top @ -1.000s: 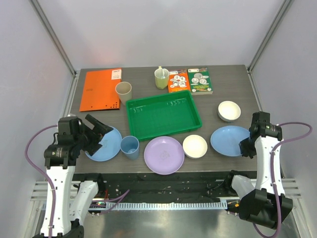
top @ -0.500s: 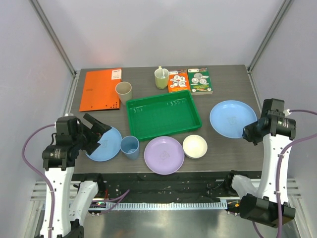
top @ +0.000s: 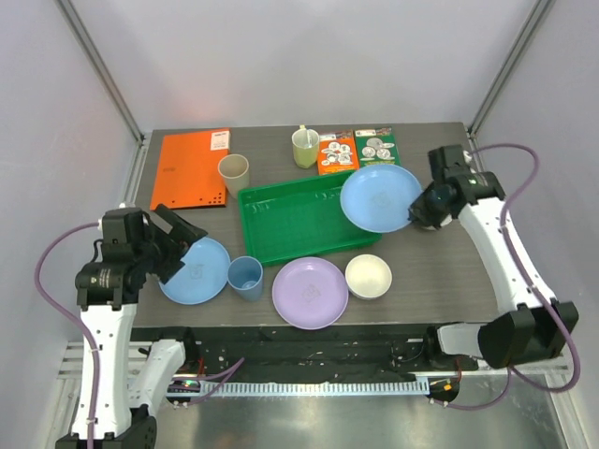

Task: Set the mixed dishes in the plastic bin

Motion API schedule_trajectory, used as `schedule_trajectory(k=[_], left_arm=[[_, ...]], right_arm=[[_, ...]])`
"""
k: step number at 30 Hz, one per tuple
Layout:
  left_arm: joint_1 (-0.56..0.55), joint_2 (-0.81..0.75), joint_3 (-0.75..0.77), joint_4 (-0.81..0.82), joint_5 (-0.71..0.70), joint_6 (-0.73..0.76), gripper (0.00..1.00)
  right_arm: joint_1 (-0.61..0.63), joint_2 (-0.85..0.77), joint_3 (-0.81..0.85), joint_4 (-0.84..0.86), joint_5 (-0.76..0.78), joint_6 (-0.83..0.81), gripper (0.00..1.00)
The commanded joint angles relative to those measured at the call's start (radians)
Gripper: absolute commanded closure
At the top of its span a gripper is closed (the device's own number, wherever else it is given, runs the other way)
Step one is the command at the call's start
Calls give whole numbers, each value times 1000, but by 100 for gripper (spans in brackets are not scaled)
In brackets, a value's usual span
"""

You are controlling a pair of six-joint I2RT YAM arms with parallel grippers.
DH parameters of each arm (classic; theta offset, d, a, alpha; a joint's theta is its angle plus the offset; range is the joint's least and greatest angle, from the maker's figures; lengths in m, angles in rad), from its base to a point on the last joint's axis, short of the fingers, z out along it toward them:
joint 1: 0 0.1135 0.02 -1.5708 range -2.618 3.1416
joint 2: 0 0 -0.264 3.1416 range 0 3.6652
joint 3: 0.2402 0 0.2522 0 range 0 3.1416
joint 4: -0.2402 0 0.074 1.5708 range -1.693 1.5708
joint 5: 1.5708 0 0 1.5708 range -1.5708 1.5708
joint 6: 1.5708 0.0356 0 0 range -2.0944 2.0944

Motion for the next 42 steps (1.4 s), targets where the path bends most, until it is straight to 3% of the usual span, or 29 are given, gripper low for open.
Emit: schedule_trajectory(k=[1, 13, 21, 29, 34, 42], left_arm=[[-4, 34, 93, -3, -59, 58, 4], [-4, 175, 286, -74, -129, 130, 5], [-2, 227, 301, -63, -106, 123, 6], [-4, 313, 410, -80, -130, 130, 7], [-4, 350, 403, -103, -192, 129, 7], [-4, 377, 410, -46, -157, 103, 7]], right_arm=[[155, 109, 113, 199, 42, -25, 99], [358, 529, 267, 351, 6, -87, 99], [463, 609, 237, 443, -21, -64, 99], [502, 672, 240, 476, -43, -44, 99], [516, 723, 240, 494, -64, -35, 99], [562, 780, 249, 519, -94, -13, 99]])
